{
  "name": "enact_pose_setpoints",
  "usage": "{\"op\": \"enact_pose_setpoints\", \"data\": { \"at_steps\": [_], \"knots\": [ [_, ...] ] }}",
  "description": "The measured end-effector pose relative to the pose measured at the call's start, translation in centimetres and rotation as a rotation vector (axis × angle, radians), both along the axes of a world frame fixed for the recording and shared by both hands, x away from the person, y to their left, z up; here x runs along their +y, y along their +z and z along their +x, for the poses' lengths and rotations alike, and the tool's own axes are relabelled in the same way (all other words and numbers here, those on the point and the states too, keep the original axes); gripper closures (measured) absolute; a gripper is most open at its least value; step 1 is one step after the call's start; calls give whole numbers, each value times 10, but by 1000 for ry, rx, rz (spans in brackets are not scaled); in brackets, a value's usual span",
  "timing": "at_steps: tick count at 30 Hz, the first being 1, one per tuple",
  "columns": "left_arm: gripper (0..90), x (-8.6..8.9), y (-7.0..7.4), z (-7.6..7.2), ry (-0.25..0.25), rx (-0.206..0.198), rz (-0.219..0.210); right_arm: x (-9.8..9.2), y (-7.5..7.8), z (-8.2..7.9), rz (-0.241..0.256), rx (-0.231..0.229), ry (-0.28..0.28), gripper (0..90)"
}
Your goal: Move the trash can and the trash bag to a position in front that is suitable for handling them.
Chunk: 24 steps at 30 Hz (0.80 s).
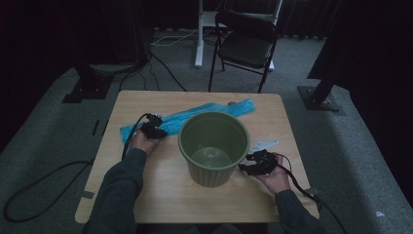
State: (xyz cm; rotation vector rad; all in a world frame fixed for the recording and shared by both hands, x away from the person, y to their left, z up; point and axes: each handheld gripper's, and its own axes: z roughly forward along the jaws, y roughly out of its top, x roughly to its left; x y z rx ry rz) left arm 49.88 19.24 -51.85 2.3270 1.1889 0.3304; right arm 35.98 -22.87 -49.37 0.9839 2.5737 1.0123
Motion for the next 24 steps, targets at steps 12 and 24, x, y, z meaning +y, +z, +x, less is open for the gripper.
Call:
{"op": "enact_pose_setpoints", "data": {
  "at_steps": [12,24],
  "knots": [
    [892,7,-5,-23,-7,-24,-78,-2,-1,0,-4,4,-2,438],
    [887,4,-2,-56,-99,-15,-22,0,-1,-1,-6,10,5,439]
  ]
}}
